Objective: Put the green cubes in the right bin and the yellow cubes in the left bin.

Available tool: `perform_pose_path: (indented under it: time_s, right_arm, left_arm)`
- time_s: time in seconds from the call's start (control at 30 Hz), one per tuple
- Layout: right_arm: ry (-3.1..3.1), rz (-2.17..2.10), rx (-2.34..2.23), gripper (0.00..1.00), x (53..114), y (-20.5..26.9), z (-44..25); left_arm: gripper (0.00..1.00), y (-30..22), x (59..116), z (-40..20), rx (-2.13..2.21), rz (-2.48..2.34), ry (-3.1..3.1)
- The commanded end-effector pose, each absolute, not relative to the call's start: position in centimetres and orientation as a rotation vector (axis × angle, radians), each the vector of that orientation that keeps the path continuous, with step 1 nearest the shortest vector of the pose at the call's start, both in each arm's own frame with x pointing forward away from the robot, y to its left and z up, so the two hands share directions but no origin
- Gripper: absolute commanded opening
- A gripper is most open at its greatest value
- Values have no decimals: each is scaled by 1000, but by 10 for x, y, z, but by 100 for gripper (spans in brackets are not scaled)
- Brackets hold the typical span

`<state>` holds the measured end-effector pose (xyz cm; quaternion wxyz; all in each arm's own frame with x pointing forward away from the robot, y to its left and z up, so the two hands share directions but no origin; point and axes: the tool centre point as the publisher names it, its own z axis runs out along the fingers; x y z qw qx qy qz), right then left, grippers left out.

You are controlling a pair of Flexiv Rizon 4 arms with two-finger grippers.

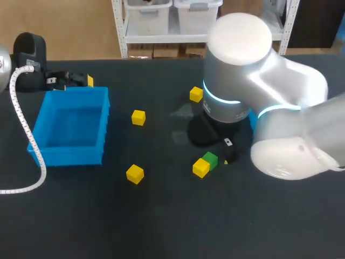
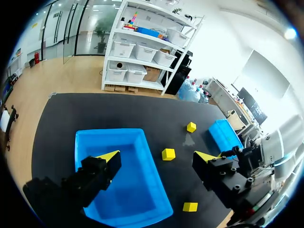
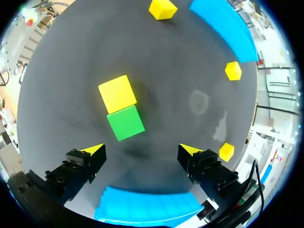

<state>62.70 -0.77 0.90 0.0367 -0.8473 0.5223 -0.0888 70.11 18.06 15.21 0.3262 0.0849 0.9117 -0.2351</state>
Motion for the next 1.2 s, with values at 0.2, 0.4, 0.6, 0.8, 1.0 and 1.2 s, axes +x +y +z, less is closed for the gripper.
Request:
perform_pose_path:
  time_s: [0.2,0.4,0.6,0.8,1.0,1.2]
  right_arm:
    - [1546,-307,-2660,100,626,1,-2]
    - [1474,-338,-2699,100,621,3,-4]
    - [1454,-345,-2725,62,618,2,-6]
    - [1412,-350,-2775,50,612,1,-8]
    - [1410,-357,-2771,43,613,4,-8]
    - [1418,-365,-2755,26,615,6,-8]
  left_arm:
    - [100,183,701,150,228,-629,2379]
    - [100,183,701,150,228,-629,2379]
    - [100,183,701,150,228,-629,2379]
    - [100,183,701,150,228,-629,2379]
    - [100,183,701,150,228,-629,2379]
    - [100,183,701,150,228,-629,2379]
